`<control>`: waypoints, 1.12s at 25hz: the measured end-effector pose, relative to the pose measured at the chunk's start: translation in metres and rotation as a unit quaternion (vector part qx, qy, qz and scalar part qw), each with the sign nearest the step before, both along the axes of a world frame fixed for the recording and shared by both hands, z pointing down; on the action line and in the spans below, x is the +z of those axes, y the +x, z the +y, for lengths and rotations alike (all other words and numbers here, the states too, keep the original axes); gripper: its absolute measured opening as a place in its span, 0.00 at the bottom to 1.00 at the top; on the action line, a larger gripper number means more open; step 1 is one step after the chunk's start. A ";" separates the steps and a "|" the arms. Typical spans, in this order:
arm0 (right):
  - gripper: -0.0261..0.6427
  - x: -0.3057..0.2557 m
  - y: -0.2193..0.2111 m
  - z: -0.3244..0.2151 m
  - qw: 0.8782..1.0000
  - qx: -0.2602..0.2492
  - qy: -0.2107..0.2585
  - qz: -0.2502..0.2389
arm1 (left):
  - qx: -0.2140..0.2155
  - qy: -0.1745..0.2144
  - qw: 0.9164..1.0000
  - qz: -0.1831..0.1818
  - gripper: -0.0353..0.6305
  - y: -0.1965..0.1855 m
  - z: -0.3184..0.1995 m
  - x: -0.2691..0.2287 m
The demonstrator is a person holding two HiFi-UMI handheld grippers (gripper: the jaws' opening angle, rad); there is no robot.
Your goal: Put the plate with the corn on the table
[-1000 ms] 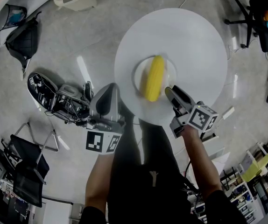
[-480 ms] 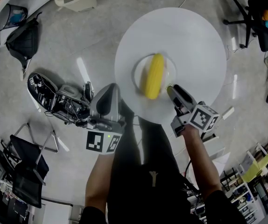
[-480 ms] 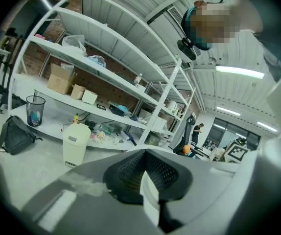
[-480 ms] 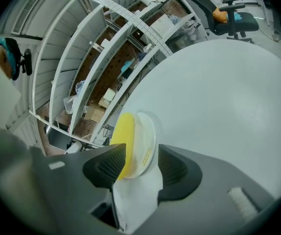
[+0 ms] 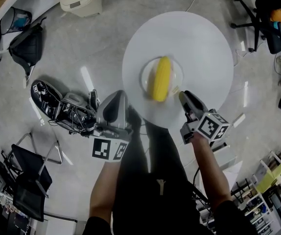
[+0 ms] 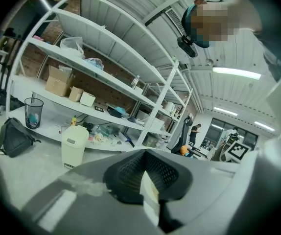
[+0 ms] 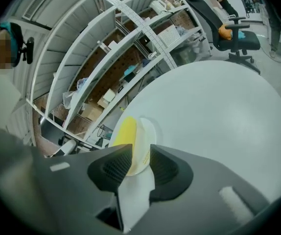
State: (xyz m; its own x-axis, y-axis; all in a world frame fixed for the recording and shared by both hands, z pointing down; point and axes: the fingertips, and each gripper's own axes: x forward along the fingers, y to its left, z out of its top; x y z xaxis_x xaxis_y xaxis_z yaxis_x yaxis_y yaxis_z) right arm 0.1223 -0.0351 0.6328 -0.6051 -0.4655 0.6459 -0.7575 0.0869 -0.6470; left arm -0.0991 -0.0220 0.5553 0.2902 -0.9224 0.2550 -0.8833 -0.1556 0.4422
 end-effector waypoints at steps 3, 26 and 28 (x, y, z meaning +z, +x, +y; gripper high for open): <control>0.16 -0.009 -0.001 0.002 1.000 -0.003 0.015 0.013 | 0.006 0.005 1.000 0.000 0.06 0.001 0.004 -0.008; 0.05 -0.130 -0.018 0.001 0.992 0.008 0.118 0.040 | 0.044 0.043 0.998 -0.004 0.06 0.006 0.020 -0.111; 0.05 -0.145 -0.020 0.000 0.991 0.010 0.130 0.037 | 0.047 0.047 0.998 -0.002 0.06 0.008 0.021 -0.123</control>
State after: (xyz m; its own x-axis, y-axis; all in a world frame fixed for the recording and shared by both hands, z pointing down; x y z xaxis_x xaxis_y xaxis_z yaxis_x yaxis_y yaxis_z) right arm 0.1022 -0.0351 0.4875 -0.5487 -0.6334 0.5457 -0.8059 0.2270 -0.5469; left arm -0.0910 -0.0010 0.4320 0.3763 -0.9109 0.1691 -0.8643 -0.2793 0.4183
